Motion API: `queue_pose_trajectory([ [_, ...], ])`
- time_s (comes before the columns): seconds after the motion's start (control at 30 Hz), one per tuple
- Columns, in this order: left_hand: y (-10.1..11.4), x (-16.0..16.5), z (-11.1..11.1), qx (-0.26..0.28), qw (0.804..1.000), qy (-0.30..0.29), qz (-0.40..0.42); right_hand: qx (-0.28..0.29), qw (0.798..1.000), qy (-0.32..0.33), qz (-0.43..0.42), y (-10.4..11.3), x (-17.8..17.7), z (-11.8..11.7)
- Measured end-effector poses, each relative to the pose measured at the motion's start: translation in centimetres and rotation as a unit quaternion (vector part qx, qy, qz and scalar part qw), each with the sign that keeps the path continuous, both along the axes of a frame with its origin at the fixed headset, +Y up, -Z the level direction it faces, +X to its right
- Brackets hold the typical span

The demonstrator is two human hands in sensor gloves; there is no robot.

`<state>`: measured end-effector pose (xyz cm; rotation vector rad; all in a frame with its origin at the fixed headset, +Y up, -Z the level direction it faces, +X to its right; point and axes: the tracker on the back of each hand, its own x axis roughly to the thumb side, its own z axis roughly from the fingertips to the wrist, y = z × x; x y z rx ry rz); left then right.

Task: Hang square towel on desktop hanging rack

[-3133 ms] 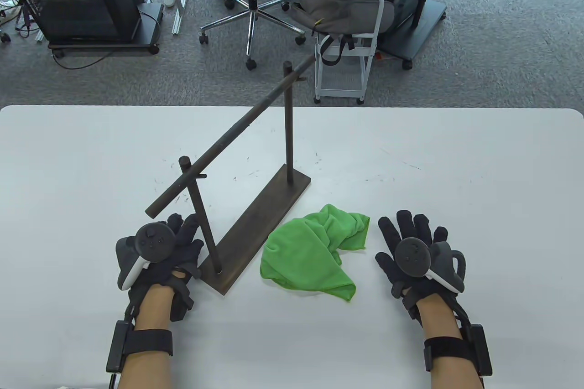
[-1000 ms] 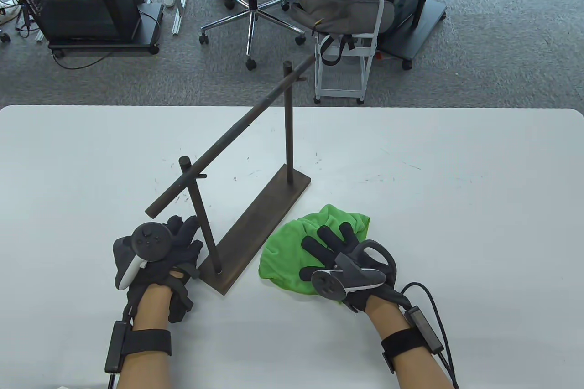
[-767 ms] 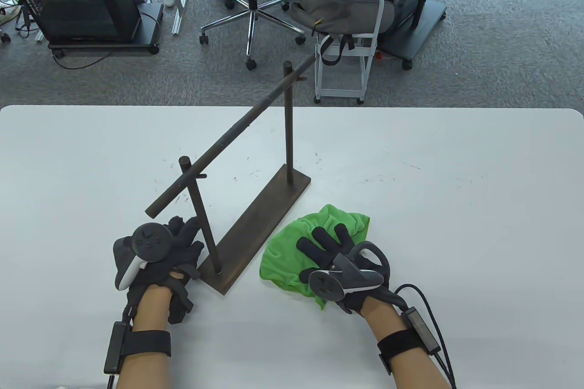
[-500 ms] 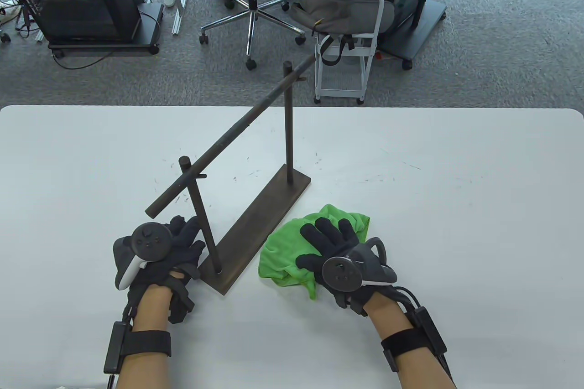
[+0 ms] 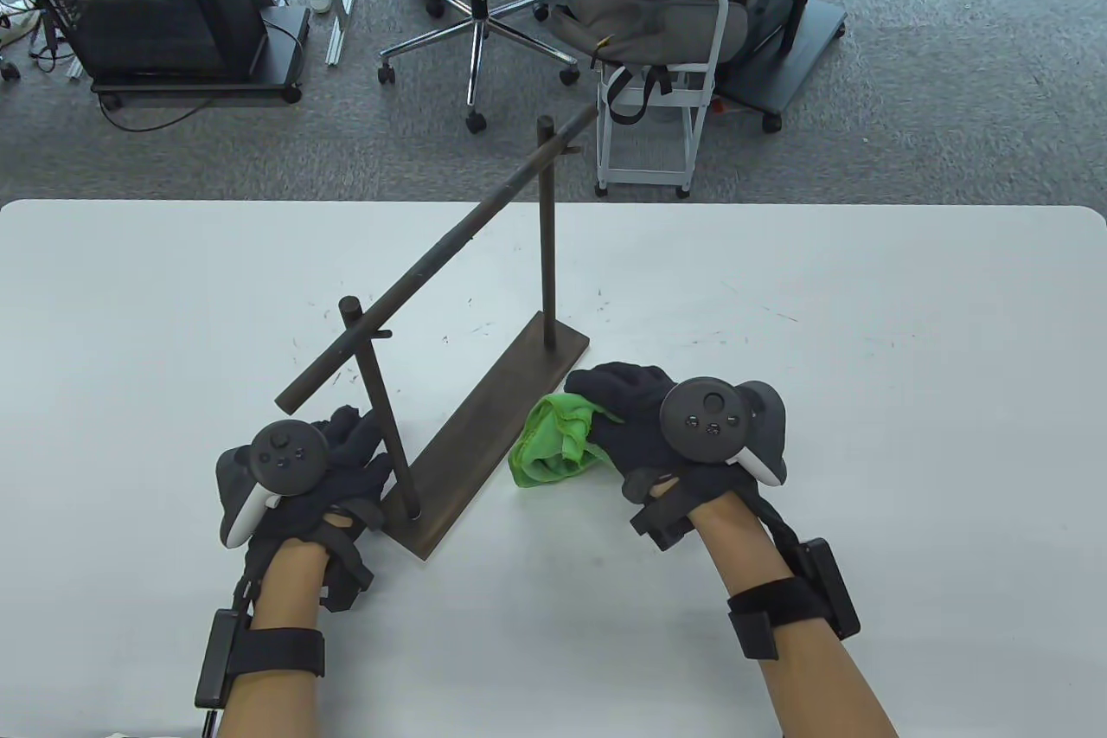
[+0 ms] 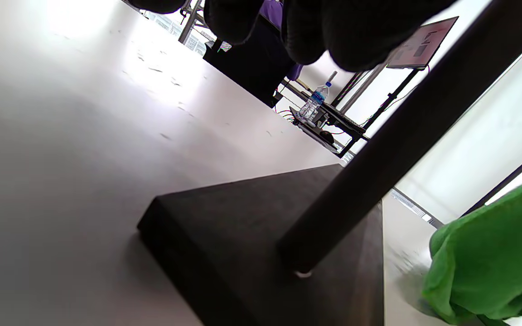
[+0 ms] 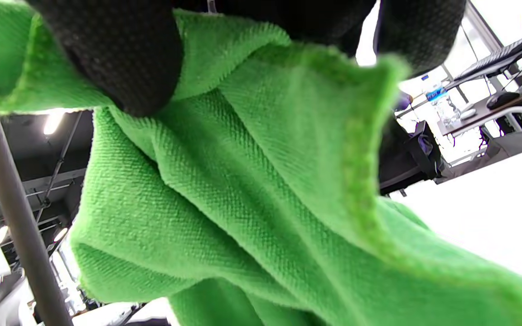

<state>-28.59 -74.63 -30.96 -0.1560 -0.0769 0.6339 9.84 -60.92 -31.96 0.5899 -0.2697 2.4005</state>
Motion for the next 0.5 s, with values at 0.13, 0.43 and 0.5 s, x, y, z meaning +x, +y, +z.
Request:
queue_pose_trajectory([
  [0.13,0.0,0.1,0.0,-0.001,1.0,0.0,0.002,0.026,0.999,-0.013,0.019,3.4,-0.1,-0.1],
  [0.43,0.3,0.1,0.1,0.008,1.0,0.004,-0.004,0.069,0.997,-0.032,-0.004,10.0,-0.3,0.1],
  [0.5,0.3,0.1,0.1,0.009,1.0,0.005,-0.003,0.078,0.996,-0.035,-0.013,11.3,-0.3,0.3],
])
